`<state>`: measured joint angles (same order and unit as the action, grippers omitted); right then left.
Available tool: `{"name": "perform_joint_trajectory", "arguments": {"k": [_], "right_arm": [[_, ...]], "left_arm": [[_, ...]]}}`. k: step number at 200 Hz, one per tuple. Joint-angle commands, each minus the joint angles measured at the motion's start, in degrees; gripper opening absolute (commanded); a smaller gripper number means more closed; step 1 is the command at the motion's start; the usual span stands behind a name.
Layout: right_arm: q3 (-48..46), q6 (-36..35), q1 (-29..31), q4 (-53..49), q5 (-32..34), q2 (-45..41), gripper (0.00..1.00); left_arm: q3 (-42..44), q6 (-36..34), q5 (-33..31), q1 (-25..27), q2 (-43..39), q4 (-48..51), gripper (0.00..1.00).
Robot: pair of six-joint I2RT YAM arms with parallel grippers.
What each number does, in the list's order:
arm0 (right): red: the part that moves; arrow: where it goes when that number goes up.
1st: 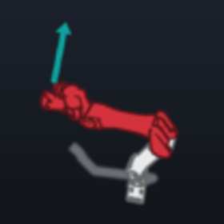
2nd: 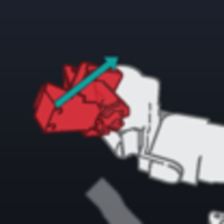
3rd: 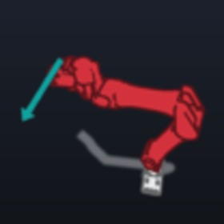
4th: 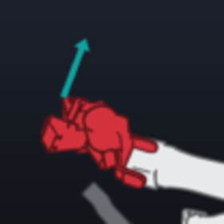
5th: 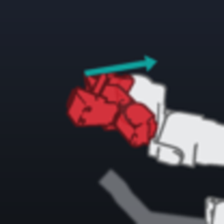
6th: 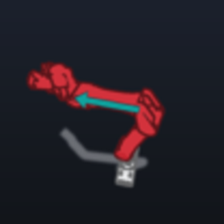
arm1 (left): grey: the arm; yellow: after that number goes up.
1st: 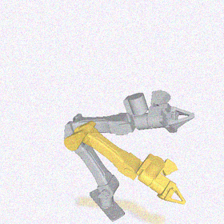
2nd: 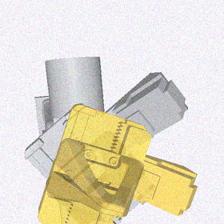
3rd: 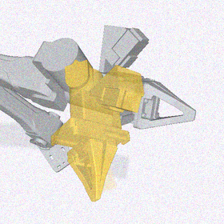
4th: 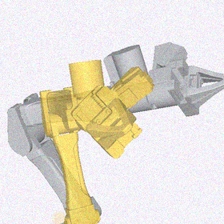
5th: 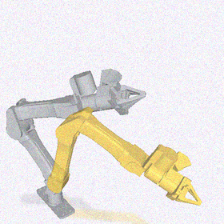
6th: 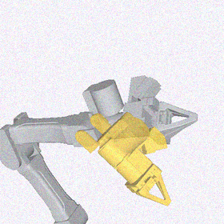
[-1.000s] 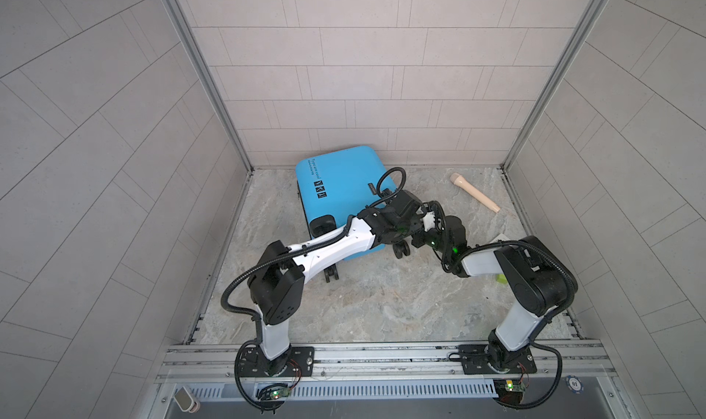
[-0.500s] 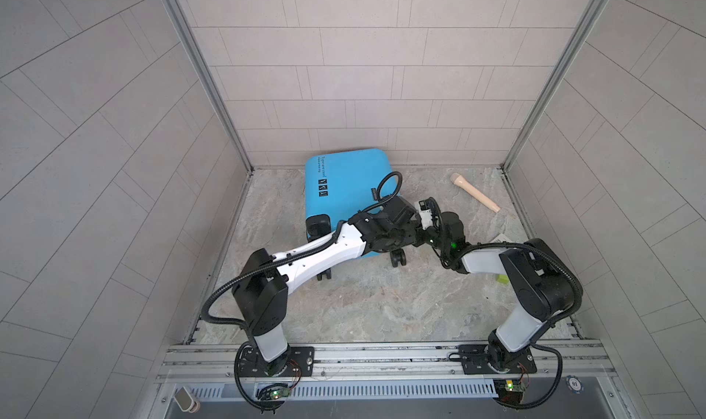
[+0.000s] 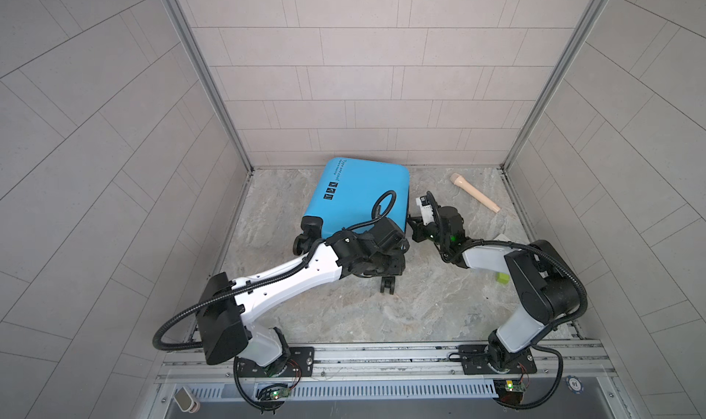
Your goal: Pack the luggage
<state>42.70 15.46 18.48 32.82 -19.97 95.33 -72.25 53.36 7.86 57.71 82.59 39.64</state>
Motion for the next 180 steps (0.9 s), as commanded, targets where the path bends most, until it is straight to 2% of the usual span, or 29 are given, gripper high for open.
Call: {"name": "perform_joint_trajectory", "arguments": {"k": [1,36,90,108,124,151,180], "right_arm": [[5.5,1.0,-4.0,2.7,8.4,1.6,0.00],[13.7,4.9,-8.1,2.9,9.0,8.3,0.00],[34.3,7.0,-10.3,1.4,8.6,24.6,0.00],[41.9,8.1,-11.5,4.6,2.8,32.1,0.00],[48.4,9.3,-12.6,1.1,-2.2,36.0,0.00],[49.3,5.8,-13.1,-1.4,-7.5,36.0,0.00],[45.5,2.3,-13.1,-2.6,-9.8,33.3,0.00]], "left_arm": [[0.4,-1.9,-0.6,0.8,-6.8,7.4,0.00],[0.9,-4.5,-2.9,0.8,-10.2,12.8,0.00],[2.1,-9.0,0.5,0.8,-11.6,17.5,0.00],[2.9,-9.8,0.4,0.5,-12.4,18.8,0.00],[4.1,-9.5,-1.1,0.1,-14.1,19.2,0.00],[7.2,-8.9,-3.5,-1.0,-18.1,16.9,0.00],[8.6,-9.0,-2.6,-3.3,-19.7,15.7,0.00]]}}
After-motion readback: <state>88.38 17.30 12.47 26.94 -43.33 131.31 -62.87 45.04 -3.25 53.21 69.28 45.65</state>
